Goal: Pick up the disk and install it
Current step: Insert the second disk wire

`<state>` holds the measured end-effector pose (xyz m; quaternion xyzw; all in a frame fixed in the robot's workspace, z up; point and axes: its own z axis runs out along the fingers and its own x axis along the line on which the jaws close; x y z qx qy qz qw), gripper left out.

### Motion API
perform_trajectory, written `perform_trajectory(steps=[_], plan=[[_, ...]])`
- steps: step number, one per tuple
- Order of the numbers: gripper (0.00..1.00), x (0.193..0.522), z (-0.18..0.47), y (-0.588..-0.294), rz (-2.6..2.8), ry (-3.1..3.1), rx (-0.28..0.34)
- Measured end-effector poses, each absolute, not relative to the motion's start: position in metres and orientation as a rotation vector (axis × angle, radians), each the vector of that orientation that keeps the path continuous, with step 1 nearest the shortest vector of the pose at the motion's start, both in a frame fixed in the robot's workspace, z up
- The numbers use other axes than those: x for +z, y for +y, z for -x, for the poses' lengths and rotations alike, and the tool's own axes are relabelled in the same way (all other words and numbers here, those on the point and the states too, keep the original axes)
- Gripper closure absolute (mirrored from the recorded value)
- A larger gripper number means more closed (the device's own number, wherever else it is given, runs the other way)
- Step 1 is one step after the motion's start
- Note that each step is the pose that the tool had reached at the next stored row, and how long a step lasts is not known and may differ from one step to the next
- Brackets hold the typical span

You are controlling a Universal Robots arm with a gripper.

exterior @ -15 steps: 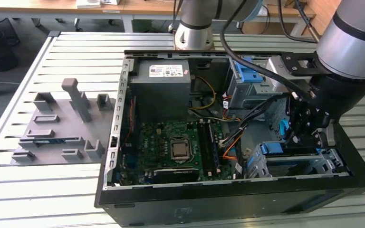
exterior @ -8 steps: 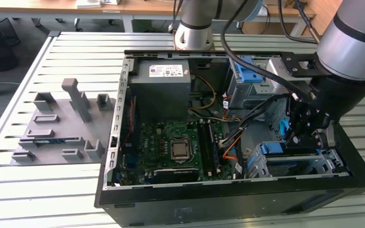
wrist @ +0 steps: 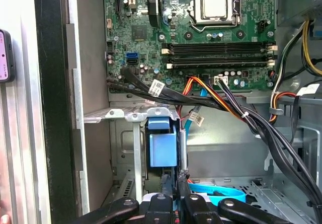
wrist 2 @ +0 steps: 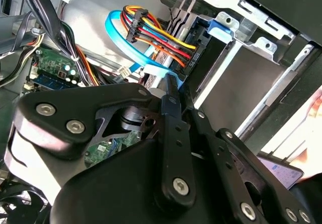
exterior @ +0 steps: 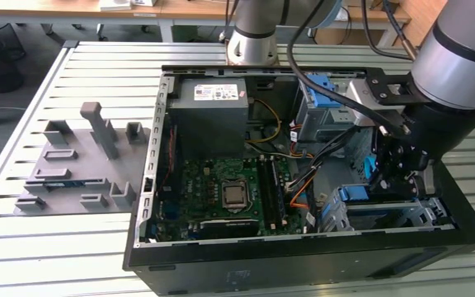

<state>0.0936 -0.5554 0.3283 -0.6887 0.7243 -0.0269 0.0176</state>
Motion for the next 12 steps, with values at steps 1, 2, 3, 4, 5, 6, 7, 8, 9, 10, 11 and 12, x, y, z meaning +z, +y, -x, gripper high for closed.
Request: perform_trajectory(steps=[1,2,3,4,5,6,7,8,9,10,11,12], plan=[[0.84,0.3281,-0.0936,-0.5555,2.140,2.250,-0.084],[0.84,0.3281,-0.0936,-0.5555,2.140,2.250,-0.084],[0.84,0.3280,-0.0936,-0.5556,2.140,2.250,-0.084],[0.84,0.3279,-0.0936,-0.5556,2.140,2.250,-0.083],[0.84,0.3279,-0.0936,-0.5556,2.140,2.250,-0.083],[0.84,0.3279,-0.0936,-0.5556,2.140,2.250,-0.083],[0.84,0.3279,-0.0936,-0.5556,2.140,2.250,-0.083],[0.84,0.3279,-0.0936,-0.5556,2.140,2.250,-0.083],[0.83,0.3278,-0.0936,-0.5556,2.140,2.250,-0.083],[0.83,0.3278,-0.0936,-0.5556,2.140,2.250,-0.083],[0.83,0.3278,-0.0936,-0.5556,2.139,2.250,-0.083],[0.76,0.3278,-0.0936,-0.5556,2.139,2.250,-0.083]])
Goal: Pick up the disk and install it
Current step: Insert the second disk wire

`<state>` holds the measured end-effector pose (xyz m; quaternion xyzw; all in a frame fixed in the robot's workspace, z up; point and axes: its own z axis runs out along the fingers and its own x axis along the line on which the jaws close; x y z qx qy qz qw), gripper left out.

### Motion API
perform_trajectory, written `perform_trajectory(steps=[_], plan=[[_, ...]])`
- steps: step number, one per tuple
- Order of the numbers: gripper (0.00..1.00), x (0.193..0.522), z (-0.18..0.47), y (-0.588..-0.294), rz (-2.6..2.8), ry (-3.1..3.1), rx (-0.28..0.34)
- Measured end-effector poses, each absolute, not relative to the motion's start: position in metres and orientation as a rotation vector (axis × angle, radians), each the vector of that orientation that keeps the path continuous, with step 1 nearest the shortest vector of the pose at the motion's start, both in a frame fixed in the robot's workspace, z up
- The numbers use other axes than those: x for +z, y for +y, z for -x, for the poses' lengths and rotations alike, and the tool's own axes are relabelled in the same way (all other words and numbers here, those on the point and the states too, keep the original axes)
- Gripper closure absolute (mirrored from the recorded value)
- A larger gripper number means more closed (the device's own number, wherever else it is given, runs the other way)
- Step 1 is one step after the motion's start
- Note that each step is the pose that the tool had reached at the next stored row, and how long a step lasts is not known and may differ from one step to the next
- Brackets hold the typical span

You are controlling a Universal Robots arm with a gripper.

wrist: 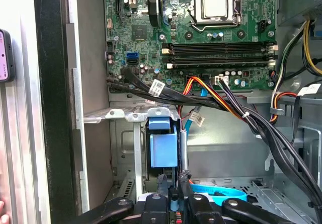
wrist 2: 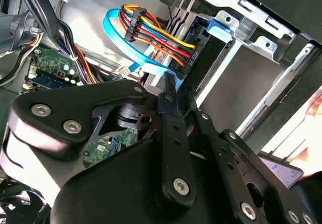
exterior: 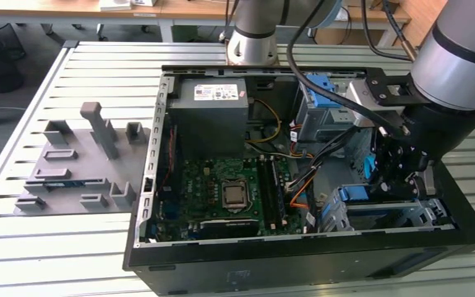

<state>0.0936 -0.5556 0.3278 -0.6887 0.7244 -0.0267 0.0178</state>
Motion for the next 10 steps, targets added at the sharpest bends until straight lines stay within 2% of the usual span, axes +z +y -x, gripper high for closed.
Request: perform_trajectory(steps=[10], plan=[[0.76,0.3330,-0.0936,-0.5555,2.139,2.250,-0.082]])
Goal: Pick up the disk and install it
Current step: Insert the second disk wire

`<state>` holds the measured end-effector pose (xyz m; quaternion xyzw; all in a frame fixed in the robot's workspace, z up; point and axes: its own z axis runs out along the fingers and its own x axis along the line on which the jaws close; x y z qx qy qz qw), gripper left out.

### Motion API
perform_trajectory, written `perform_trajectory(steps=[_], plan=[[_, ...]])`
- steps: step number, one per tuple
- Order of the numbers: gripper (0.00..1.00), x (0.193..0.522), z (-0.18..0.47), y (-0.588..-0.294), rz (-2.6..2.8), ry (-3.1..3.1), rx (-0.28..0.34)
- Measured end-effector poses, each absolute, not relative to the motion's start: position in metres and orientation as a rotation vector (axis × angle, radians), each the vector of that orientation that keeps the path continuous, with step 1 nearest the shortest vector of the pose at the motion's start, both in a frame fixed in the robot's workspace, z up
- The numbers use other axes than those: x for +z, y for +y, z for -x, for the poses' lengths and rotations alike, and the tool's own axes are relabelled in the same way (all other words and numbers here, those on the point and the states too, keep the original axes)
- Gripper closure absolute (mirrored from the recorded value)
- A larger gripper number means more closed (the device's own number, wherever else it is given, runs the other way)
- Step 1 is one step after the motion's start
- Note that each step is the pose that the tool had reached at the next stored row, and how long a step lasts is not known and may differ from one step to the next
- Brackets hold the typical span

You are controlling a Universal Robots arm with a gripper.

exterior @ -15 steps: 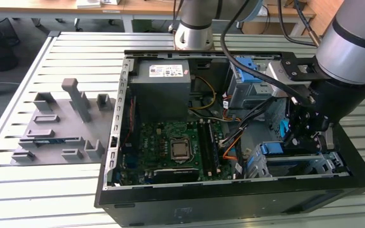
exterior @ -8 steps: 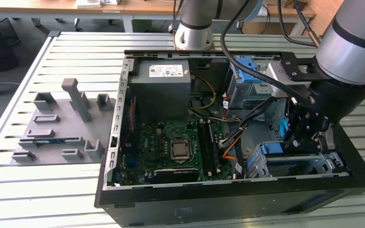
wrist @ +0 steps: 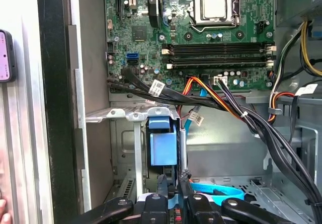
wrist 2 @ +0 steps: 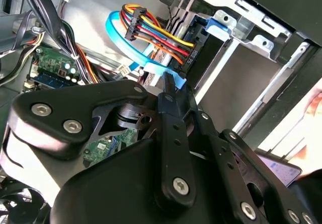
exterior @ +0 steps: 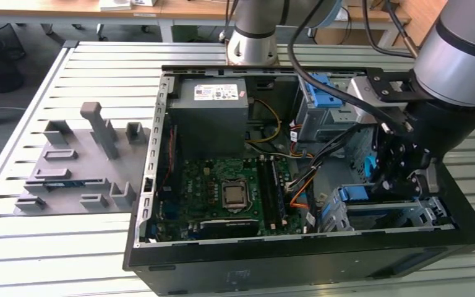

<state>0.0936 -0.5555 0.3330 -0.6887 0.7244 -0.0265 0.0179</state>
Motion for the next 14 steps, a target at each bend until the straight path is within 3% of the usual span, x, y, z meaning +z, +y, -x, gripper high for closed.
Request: perform_trajectory(steps=[9,14], plan=[[0.76,0.3411,-0.0938,-0.5554,2.140,2.250,-0.081],[0.89,0.3417,-0.1014,-0.5554,2.145,2.256,-0.071]])
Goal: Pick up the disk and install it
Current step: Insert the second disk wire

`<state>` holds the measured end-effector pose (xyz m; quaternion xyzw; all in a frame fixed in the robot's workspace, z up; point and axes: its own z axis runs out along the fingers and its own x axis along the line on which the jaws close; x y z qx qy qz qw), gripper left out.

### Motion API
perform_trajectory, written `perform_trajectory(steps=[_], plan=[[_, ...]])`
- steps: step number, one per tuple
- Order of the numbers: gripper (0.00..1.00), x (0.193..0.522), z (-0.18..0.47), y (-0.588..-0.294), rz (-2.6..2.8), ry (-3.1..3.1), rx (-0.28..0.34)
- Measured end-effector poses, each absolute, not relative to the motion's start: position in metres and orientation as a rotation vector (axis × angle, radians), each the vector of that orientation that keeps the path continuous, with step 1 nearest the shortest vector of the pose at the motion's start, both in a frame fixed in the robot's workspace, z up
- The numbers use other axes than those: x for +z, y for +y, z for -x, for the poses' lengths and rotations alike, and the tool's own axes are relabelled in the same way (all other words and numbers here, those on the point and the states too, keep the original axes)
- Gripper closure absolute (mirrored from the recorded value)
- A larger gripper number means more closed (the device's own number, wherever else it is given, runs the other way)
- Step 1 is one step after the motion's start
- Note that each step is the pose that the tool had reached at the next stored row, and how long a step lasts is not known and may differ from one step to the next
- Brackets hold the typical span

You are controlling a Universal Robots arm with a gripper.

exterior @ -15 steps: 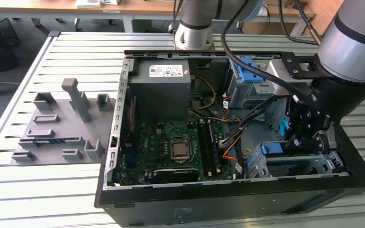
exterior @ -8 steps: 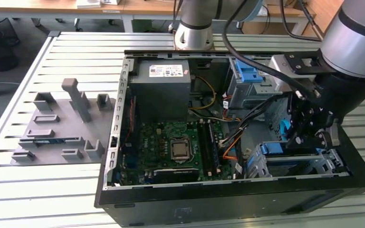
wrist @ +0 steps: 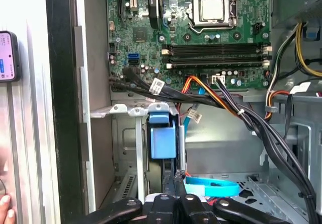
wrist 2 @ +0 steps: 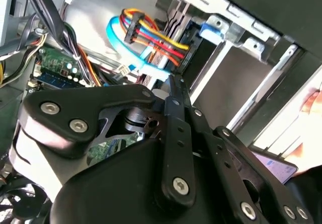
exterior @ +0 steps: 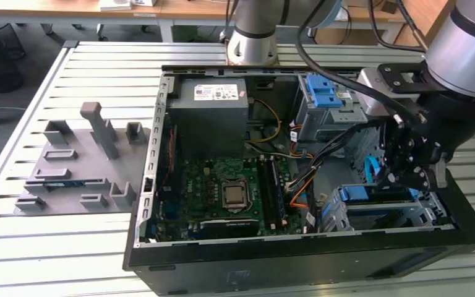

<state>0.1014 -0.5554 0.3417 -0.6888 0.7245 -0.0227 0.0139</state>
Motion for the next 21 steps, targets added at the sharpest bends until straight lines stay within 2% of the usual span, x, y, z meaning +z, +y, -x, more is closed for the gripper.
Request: perform_trajectory(steps=[21], plan=[[0.89,0.335,-0.118,-0.555,2.150,2.261,-0.061]])
